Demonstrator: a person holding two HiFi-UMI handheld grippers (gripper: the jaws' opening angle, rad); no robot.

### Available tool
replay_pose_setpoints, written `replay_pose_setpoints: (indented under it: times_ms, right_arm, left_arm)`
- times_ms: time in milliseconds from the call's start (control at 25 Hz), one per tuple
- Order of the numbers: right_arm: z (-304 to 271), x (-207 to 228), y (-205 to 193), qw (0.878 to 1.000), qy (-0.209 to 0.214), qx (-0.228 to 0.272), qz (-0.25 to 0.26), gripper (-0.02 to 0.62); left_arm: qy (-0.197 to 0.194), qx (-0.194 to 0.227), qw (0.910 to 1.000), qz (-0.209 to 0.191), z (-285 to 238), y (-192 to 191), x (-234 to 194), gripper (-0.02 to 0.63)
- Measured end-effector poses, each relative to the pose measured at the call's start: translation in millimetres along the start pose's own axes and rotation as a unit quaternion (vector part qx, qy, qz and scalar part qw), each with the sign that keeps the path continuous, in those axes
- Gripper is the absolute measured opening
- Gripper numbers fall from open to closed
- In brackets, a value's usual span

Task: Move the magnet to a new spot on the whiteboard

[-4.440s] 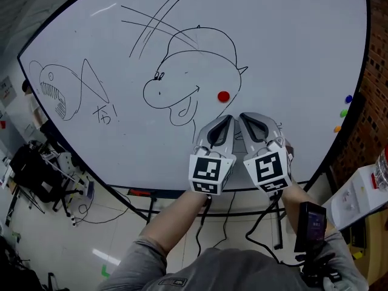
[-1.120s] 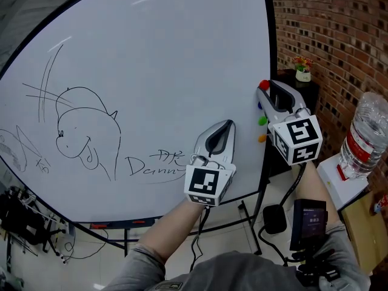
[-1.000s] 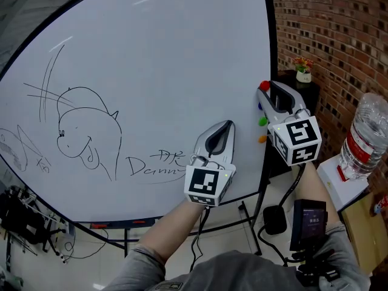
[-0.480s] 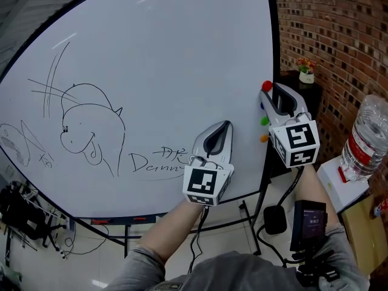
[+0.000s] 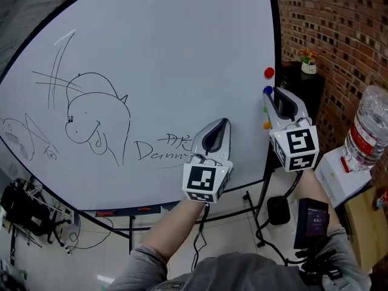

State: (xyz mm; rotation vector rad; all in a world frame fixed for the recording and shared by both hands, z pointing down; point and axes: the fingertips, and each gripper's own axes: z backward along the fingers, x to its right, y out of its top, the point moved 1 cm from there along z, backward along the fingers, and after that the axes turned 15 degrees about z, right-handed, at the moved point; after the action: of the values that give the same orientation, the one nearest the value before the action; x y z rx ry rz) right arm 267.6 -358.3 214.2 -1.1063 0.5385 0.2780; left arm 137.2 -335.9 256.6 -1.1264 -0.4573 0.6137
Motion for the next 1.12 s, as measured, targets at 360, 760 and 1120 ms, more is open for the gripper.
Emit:
replay_pose_setpoints:
  times_ms: [360,760,1120]
  right_arm:
    - [35,-106,38,0.998,0.052,-0.006,-0.021,0.008]
    - [99,-243,73,0.990,0.110,-0.050,-0.074,0.006]
    - [184,-341,88,0.977,0.141,-0.118,-0.107,0.006]
  left_arm:
    - [0.039,-0.012,0.9988,0.026,80,19,-34,0.002]
    - [0.064,-0.055,0.9956,0.040,212,22,-53,0.002]
    - [0.076,-0.102,0.9883,0.084,335,1,-52,0.002]
